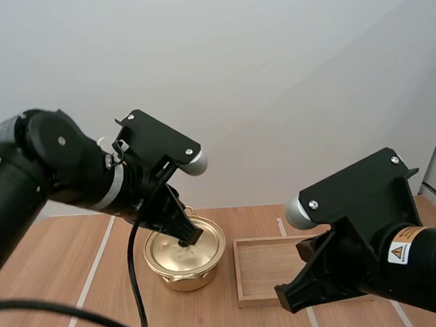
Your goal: Open the lid, put the grape in the pot, and close it
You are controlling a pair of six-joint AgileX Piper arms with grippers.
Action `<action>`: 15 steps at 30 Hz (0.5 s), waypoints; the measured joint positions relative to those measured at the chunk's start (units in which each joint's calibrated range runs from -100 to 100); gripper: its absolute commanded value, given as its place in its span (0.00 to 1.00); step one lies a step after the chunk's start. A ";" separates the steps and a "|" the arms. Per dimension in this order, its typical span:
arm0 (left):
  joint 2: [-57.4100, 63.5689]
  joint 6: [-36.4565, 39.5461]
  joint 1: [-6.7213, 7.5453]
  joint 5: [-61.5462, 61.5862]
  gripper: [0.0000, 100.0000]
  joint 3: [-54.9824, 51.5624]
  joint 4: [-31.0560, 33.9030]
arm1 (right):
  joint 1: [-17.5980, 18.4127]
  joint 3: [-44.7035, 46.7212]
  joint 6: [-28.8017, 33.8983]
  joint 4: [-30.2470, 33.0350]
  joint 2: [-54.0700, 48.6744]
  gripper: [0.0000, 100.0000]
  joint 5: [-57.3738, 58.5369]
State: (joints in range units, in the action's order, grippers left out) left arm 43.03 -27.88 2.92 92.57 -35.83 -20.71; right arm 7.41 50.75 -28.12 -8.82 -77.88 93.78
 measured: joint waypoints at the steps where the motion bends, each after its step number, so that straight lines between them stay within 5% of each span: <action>1: 0.76 0.12 0.00 -1.46 0.00 -0.81 -0.18 | 0.00 0.43 0.22 0.22 -0.04 0.00 -0.48; 15: 37.08 12.33 0.00 -41.77 0.00 -26.78 -0.46 | 0.00 14.82 3.47 1.82 -10.49 0.00 -32.52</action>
State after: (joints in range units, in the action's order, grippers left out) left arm 80.11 -15.54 2.92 50.79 -62.61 -21.17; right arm 7.41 65.57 -24.65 -7.01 -88.38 61.26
